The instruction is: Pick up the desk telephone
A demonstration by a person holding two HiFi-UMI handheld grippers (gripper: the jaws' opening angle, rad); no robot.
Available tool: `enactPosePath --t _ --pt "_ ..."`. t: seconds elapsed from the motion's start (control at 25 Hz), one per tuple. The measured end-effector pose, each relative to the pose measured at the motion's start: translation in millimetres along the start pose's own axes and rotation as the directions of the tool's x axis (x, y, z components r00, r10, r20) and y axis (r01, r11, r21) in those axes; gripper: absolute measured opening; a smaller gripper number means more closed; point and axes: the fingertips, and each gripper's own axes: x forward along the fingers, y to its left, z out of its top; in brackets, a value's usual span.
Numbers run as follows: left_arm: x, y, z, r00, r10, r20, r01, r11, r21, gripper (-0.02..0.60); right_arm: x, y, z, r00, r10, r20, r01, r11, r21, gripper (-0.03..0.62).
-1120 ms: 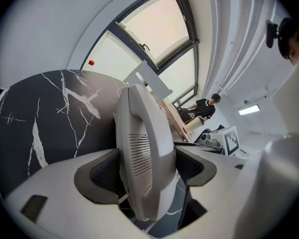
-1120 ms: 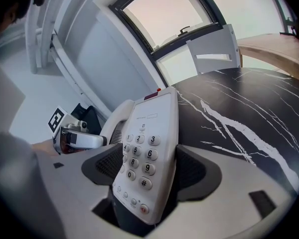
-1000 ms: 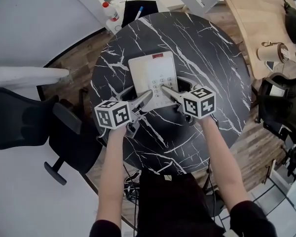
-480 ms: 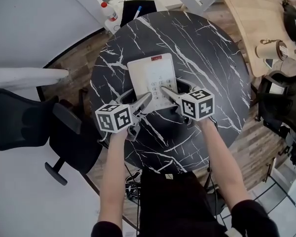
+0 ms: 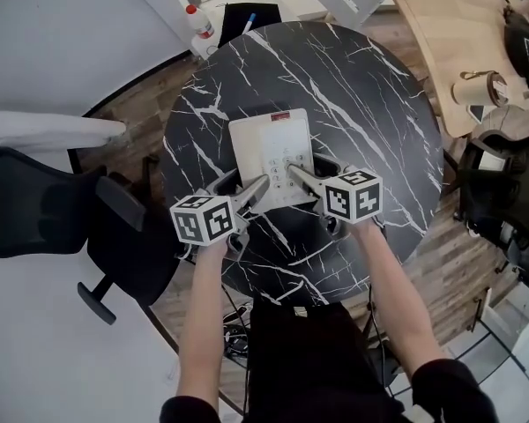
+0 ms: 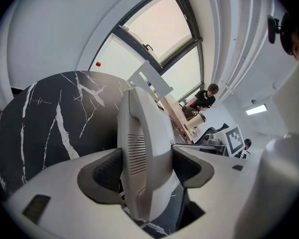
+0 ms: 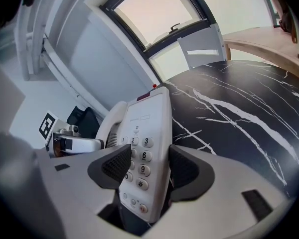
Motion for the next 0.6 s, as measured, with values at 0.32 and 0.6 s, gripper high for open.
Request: enactPosePath --t 0.32,0.6 --pt "-27.4 -23.0 -20.2 1.000 0.025 0.013 -0.025 1.000 -0.014 0.327 -30.4 20.1 -21.5 0.999 0.033 -0.023 -0.033 0.999 0.036 0.236" --pt "-58.9 -50.1 -33.9 0.998 0.051 0.045 -0.049 0.998 -0.033 0.324 -61.6 44.2 -35.4 0.997 0.063 -0.042 -0.061 0.998 0.032 0.230"
